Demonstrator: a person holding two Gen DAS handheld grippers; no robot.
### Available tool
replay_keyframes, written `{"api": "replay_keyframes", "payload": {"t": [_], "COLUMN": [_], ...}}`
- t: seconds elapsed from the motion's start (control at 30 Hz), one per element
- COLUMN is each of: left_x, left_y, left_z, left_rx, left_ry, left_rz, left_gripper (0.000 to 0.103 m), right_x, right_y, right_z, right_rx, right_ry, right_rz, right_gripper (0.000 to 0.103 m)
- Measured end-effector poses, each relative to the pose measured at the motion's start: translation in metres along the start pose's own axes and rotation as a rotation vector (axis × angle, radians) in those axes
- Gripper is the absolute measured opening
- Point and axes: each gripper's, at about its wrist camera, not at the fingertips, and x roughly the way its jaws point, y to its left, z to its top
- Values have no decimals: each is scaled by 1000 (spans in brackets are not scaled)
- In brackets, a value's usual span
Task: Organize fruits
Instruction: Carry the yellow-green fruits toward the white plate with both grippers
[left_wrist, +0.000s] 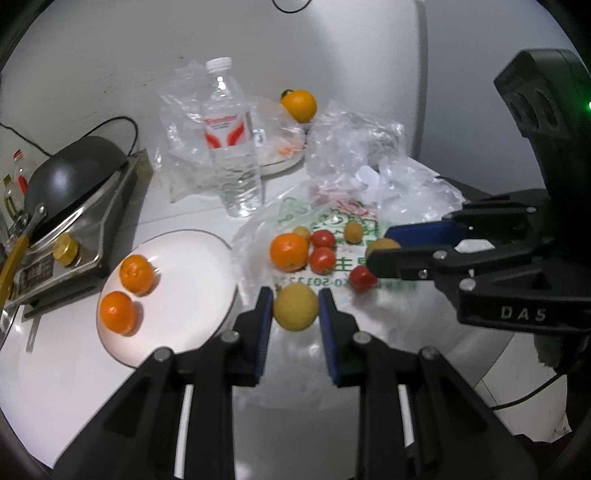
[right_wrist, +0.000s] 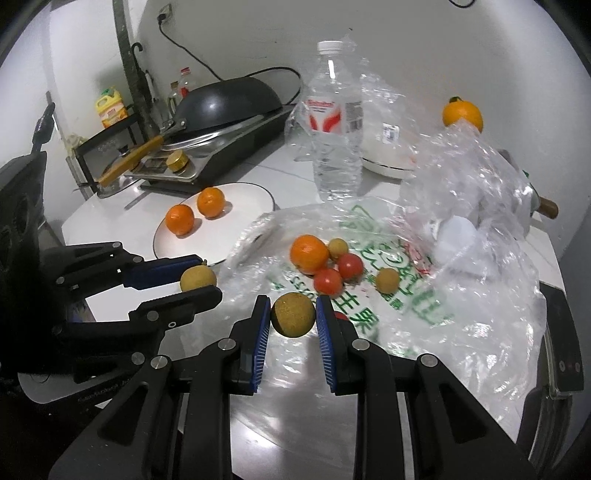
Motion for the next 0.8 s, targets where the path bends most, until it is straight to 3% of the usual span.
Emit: {"api": "replay_keyframes", "payload": {"t": [0.8], "left_x": [-12], "left_y": [65], "left_z": [-28], "left_rx": [-94], "left_ry": [-3], "left_rz": [67], "left_gripper": [25], "right_x": [28], "right_y": [57], "right_z": [20], "right_rx": [-71], "right_ry": [22], "right_rz": [37], "right_gripper": [27]}}
